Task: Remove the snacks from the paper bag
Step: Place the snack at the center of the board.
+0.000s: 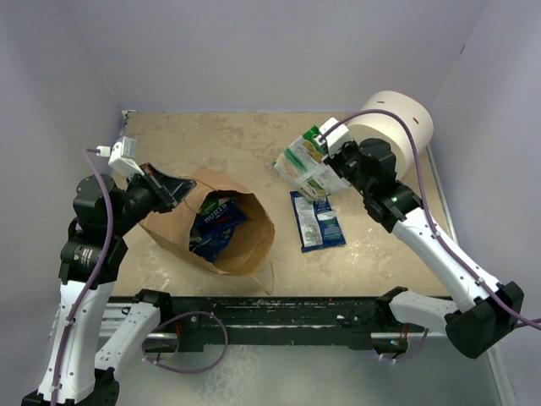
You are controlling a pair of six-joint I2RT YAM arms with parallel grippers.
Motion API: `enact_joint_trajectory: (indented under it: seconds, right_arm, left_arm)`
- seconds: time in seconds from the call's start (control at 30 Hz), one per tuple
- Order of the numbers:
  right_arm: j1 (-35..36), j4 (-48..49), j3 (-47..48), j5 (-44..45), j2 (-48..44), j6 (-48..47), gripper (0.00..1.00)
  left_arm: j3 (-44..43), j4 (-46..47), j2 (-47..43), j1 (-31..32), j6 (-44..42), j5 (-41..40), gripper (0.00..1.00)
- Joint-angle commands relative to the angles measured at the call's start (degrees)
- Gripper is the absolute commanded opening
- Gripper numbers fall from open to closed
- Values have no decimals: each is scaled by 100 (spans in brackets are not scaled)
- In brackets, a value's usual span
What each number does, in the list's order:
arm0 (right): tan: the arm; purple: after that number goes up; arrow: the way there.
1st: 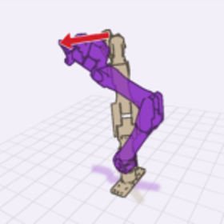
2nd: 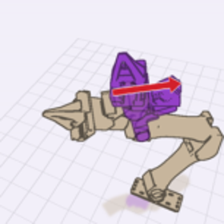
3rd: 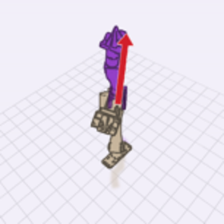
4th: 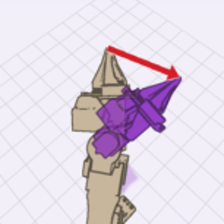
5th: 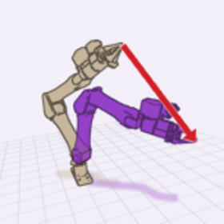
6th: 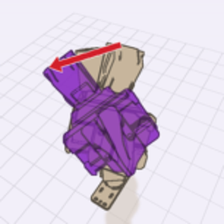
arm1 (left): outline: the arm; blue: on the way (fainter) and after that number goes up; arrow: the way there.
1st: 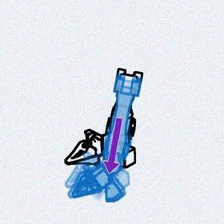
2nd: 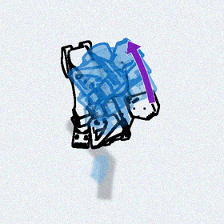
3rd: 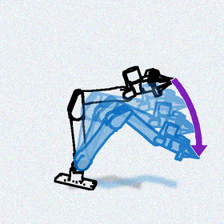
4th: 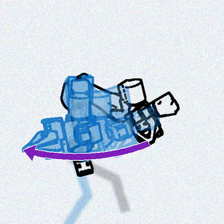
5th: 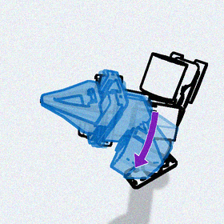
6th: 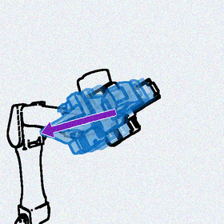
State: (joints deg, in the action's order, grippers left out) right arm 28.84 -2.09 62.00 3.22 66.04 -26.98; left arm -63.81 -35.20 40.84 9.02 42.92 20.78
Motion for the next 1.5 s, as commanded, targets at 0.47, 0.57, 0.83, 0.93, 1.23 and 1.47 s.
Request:
enact_joint_trajectory:
  seconds: [0.47, 0.57, 0.83, 0.93, 1.23, 1.47]
  right_arm:
    - [-71, -481, 120, -1909, -378, -1528, 0]
    - [-72, -330, 408, -1407, -235, -1592, 0]
    - [-198, -727, 870, -1029, 241, -2080, 0]
    - [-221, -751, 759, -848, 234, -2272, 0]
    - [-326, -1078, 637, -538, 144, -2775, 0]
    - [-312, -1783, 369, -1162, -201, -2254, 0]
  left_arm:
    - [43, 375, 59, 4, 1, 123, 0]
    - [41, 404, 105, 4, 6, 178, 0]
    - [70, 496, 72, 4, 24, 227, 0]
    - [40, 462, 49, 4, 24, 200, 0]
    - [-26, 400, 125, 4, -37, 233, 0]
    - [-36, 341, 111, 4, -76, 244, 0]
